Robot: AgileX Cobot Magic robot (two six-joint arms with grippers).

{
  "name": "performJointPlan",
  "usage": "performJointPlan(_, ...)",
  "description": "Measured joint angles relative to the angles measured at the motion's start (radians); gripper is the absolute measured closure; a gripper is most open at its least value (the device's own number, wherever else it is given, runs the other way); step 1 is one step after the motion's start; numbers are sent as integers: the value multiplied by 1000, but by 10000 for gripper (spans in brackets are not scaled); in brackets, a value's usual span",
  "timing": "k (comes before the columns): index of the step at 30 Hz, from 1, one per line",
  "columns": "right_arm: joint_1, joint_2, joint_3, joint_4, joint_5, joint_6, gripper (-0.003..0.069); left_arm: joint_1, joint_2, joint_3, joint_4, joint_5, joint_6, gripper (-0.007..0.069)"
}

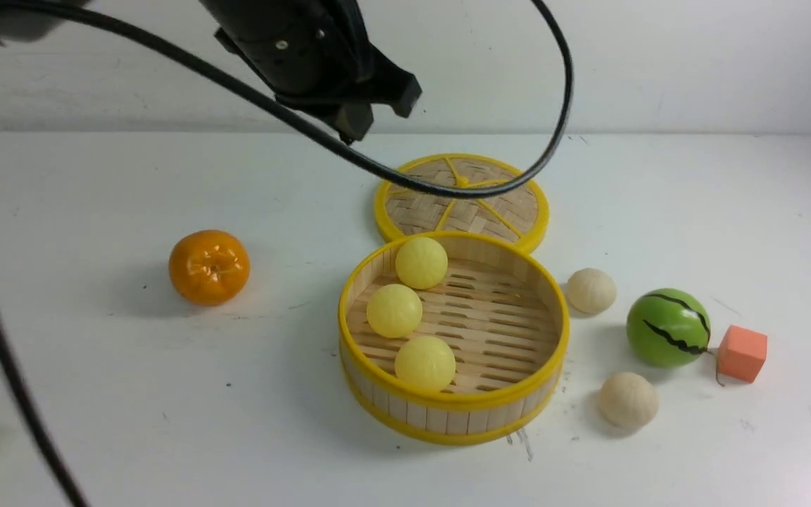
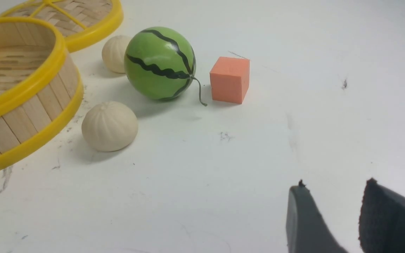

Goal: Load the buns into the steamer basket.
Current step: Use the right arm to grab a steamed stuffed bun

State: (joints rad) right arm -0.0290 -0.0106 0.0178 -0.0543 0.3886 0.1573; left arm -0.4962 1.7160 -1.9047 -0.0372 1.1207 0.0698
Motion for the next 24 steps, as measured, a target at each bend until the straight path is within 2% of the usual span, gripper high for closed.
performJointPlan(6,0,0,0,0,0,0,419,0,-407,451,-4,-222,-96,638)
performJointPlan(14,0,0,0,0,0,0,419,0,-989,1244,-83,-694,-113,638)
performJointPlan(15,0,0,0,0,0,0,419,0,-989,1244,-86,-705,-113,638)
performJointPlan(17,0,0,0,0,0,0,419,0,-1138,1446,-125,-838,-115,638)
performJointPlan(24,0,0,0,0,0,0,419,0,-1376,1682,-171,-973,-119,638)
